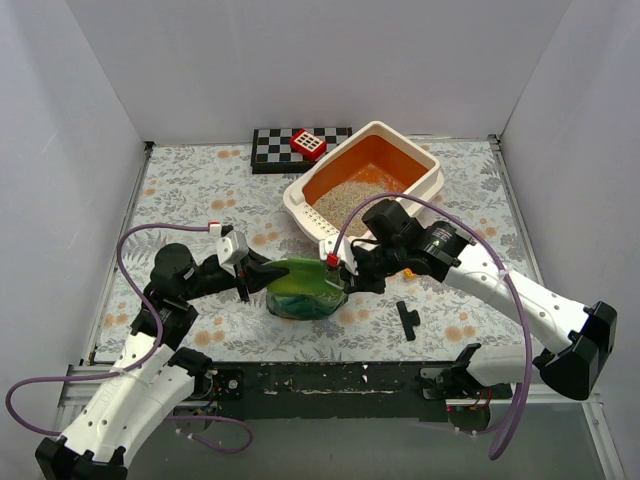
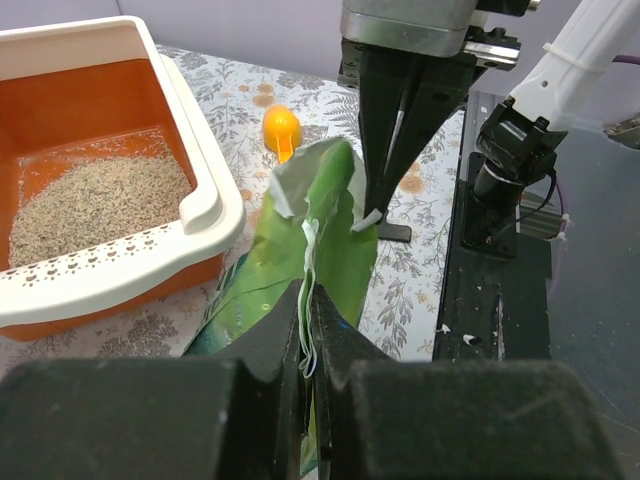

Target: Fill the litter box with clean litter

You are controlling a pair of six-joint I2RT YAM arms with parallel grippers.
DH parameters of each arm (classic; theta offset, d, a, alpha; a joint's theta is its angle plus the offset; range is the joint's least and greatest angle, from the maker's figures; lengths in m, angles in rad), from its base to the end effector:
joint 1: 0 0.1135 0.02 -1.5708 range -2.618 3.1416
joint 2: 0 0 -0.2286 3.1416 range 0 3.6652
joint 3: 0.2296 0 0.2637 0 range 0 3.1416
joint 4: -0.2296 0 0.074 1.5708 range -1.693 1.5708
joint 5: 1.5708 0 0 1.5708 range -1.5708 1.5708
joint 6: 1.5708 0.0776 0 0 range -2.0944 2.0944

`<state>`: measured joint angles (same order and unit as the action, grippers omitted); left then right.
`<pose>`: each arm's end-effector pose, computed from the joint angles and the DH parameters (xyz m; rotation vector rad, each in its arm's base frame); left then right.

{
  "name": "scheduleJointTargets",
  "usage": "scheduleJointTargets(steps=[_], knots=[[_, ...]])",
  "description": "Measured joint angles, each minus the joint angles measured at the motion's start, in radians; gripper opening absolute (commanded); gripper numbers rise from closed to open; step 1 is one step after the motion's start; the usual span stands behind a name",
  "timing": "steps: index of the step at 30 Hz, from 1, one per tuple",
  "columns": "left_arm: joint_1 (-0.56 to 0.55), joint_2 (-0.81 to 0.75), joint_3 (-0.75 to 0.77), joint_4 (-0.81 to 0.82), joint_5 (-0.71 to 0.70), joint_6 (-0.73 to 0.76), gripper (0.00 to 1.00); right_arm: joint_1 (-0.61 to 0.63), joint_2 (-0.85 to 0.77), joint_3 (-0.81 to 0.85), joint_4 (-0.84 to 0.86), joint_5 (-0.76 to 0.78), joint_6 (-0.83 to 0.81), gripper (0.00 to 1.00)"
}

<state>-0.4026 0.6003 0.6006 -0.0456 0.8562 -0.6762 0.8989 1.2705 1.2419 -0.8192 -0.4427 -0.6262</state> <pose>0.1729 -0.1373 0.2971 0.4954 1.7594 -1.4784 0.1645 0.2603 0.2765 -1.8097 1.5981 0.6600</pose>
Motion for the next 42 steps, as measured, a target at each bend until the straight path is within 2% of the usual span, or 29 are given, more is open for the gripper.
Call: scheduleJointTargets(steps=[6, 7, 10, 13, 16, 17, 19, 22, 23, 30, 42], knots=[[-0.007, 0.005, 0.000, -0.019, 0.002, 0.000, 0.00, 0.000, -0.062, -0.053, -0.005, -0.074, 0.051, 0.02], [-0.008, 0.005, 0.000, -0.022, 0.002, 0.000, 0.00, 0.000, -0.072, -0.055, -0.006, -0.080, 0.056, 0.14], [-0.009, 0.004, 0.000, -0.023, 0.005, 0.000, 0.00, 0.000, -0.098, -0.052, -0.028, -0.091, 0.080, 0.32], [-0.009, 0.000, 0.000, -0.022, -0.003, 0.001, 0.00, -0.001, -0.111, -0.020, -0.075, -0.081, 0.106, 0.42], [-0.006, -0.009, -0.004, -0.020, -0.011, 0.002, 0.00, -0.001, -0.118, 0.035, -0.109, -0.055, 0.130, 0.47], [-0.005, -0.013, -0.004, -0.019, -0.016, 0.002, 0.00, -0.001, -0.119, 0.062, -0.117, -0.048, 0.137, 0.46], [-0.005, -0.019, -0.005, -0.014, -0.020, 0.002, 0.00, -0.001, -0.120, 0.118, -0.118, -0.035, 0.153, 0.34], [-0.005, -0.026, -0.006, -0.014, -0.023, 0.003, 0.00, -0.001, -0.122, 0.181, -0.105, -0.031, 0.166, 0.05], [-0.005, -0.028, -0.008, -0.014, -0.024, 0.003, 0.00, -0.001, -0.123, 0.193, -0.099, -0.031, 0.170, 0.01], [-0.005, -0.035, -0.018, -0.012, -0.025, 0.002, 0.00, -0.001, -0.051, 0.227, -0.088, -0.031, 0.187, 0.01], [-0.005, -0.032, -0.018, -0.003, -0.013, -0.001, 0.00, -0.001, 0.002, 0.151, -0.030, -0.008, 0.179, 0.01]])
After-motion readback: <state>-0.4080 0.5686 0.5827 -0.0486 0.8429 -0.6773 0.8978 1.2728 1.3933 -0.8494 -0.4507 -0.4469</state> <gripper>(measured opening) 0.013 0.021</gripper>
